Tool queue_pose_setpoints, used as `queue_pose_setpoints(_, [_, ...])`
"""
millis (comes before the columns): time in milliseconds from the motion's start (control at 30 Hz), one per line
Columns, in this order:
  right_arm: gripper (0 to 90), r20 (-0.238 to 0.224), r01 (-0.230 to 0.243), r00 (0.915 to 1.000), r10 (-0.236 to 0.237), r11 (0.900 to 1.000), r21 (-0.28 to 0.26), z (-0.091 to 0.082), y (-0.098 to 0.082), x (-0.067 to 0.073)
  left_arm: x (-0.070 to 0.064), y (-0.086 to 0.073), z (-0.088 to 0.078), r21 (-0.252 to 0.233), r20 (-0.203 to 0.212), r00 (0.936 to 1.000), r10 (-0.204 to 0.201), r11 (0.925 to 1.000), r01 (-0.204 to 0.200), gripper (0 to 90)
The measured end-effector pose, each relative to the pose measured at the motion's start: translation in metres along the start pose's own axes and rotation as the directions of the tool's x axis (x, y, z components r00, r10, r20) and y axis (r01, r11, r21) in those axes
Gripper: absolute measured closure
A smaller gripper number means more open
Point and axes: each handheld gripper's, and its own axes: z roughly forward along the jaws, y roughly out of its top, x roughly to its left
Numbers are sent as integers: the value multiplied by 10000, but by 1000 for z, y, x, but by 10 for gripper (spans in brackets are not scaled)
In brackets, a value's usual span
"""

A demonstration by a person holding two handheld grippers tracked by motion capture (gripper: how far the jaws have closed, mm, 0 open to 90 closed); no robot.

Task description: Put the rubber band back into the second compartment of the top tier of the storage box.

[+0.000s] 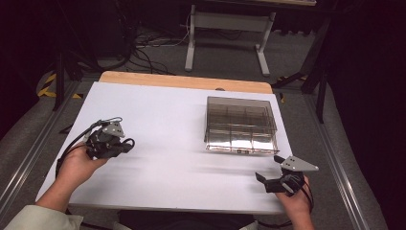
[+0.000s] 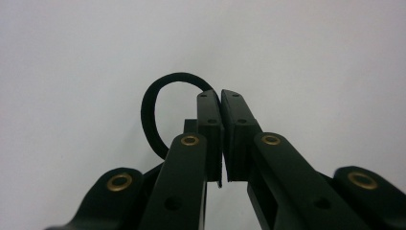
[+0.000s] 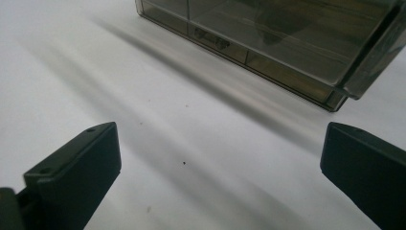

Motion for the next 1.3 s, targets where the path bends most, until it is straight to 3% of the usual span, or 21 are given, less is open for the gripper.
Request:
queue_pose_setpoints(167, [8,-14,-4,10000,4,10000,-21,0,0,0,-4,5,-8,-601,86,9999,-129,9981,134,875])
queue_pose_setpoints(200, [8,-12,1,10000,-1,10000,-15,0,0,0,-4,7,-9,-869,156,9999,6,9962,8,875])
queue_pose_setpoints(467, [8,-54,27,10000,-28,10000,-61,-1,0,0,-7,13,-15,-1546,279,9996,9,9880,34,875])
queue_pose_setpoints(1067, [8,-78,-4,10000,3,10000,-86,-1,-1,0,-15,29,-17,-2096,559,9978,348,9775,-223,874])
queue_pose_setpoints(1100, [8,-75,-56,10000,56,10000,-73,-1,-1,0,-17,32,-16,-2241,569,9977,370,9743,-233,874])
queue_pose_setpoints(1300, [8,-81,-35,10000,35,10000,-66,-1,-1,0,-22,45,-14,-2338,693,9958,606,9713,-428,873])
